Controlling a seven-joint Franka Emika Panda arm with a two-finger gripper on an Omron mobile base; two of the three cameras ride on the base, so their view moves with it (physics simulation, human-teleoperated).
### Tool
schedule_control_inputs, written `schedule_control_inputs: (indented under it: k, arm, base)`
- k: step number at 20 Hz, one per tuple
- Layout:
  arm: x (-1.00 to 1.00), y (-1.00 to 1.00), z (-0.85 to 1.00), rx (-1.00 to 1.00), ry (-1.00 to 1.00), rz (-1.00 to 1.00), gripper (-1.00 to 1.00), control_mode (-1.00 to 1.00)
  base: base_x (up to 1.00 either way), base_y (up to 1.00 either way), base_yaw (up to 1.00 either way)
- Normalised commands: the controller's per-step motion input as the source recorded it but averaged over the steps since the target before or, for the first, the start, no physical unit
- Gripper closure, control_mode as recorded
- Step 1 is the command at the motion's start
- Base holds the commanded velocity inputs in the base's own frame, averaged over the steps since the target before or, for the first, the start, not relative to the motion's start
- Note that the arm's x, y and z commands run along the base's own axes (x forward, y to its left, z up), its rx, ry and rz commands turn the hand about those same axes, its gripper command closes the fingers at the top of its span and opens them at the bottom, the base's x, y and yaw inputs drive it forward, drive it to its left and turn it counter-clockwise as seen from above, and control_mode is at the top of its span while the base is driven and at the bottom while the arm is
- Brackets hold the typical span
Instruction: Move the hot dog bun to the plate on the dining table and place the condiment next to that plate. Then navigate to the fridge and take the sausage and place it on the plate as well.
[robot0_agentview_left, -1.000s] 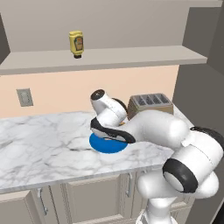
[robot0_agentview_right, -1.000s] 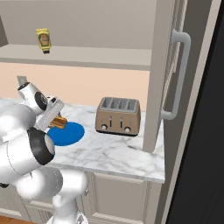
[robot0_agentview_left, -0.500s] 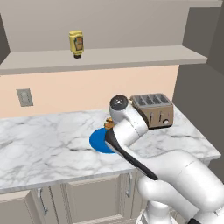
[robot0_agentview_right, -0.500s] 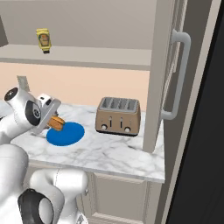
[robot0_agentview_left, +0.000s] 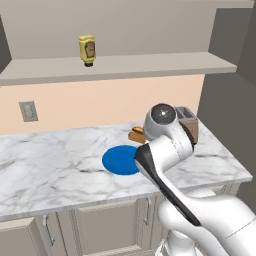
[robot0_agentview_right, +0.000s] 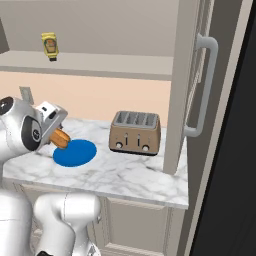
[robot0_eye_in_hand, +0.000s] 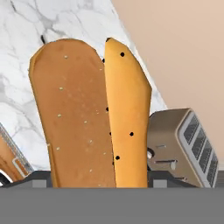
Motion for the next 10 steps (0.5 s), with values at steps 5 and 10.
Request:
schedule_control_inputs:
  k: [5,10]
  arm:
    - [-0.38,-0.30,0.42,0.06,-0.02,-0.04,1.00,-1.00]
    - [-0.12,-0.17,0.01,0.04,-0.02,0.01,1.00,-1.00]
  base:
    - [0.00,0.00,0.00]
    - [0.00,0.00,0.00]
